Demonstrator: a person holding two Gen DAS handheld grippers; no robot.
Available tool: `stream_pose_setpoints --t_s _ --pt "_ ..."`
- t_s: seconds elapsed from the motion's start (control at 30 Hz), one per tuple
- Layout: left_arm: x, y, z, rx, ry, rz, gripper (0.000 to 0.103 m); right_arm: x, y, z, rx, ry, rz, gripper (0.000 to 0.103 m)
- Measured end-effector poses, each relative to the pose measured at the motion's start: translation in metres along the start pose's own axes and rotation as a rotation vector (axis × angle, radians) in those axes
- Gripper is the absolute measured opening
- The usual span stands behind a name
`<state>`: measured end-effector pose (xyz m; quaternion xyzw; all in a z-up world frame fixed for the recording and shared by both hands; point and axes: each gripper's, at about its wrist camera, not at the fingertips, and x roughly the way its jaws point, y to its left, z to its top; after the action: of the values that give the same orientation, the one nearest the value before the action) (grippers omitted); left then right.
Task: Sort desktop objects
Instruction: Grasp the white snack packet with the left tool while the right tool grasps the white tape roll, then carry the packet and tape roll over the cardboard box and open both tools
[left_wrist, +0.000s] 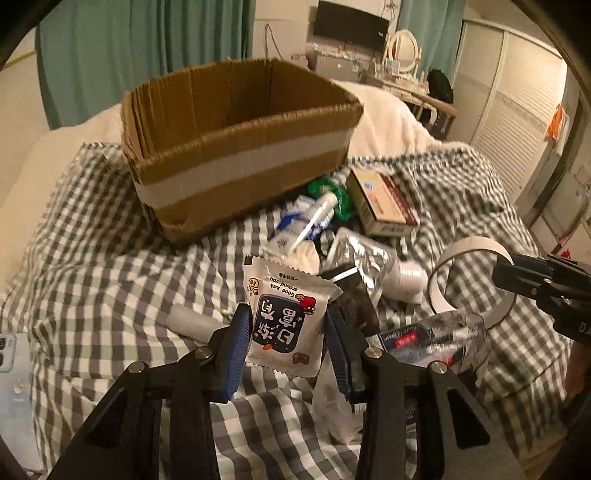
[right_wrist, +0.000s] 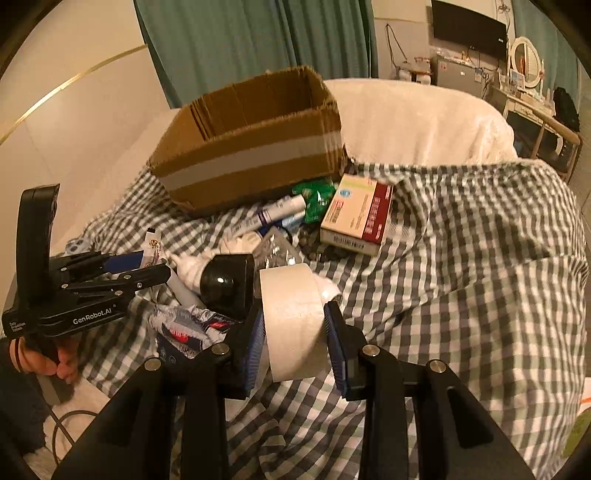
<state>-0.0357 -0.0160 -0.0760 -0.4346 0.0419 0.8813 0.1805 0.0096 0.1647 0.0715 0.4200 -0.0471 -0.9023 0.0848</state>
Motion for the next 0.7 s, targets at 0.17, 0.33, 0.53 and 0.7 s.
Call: stream_pose_setpoints --t_s 0.17,0.33,0.53,0.7 --pt "-0.014 -0.001 0.01 -0.004 -0.054 -0.007 0.041 -0.017 0.002 0.01 -0.008 -0.047 -0.008 0.031" --pt "-0.031 -0.004 0.023 -0.005 -0.115 -0.007 0.041 -0.033 0.007 0.022 -0.026 -0.092 -0.012 0.031" --pt "-0.049 -0.009 0.046 0.002 -0.189 -0.018 0.041 -0.052 0.008 0.038 -0.041 -0.151 -0.027 0.03" --pt "-0.059 -0.008 0.066 -0.006 -0.243 -0.023 0.041 -0.06 0.011 0.052 -0.045 -0.175 -0.031 0.028"
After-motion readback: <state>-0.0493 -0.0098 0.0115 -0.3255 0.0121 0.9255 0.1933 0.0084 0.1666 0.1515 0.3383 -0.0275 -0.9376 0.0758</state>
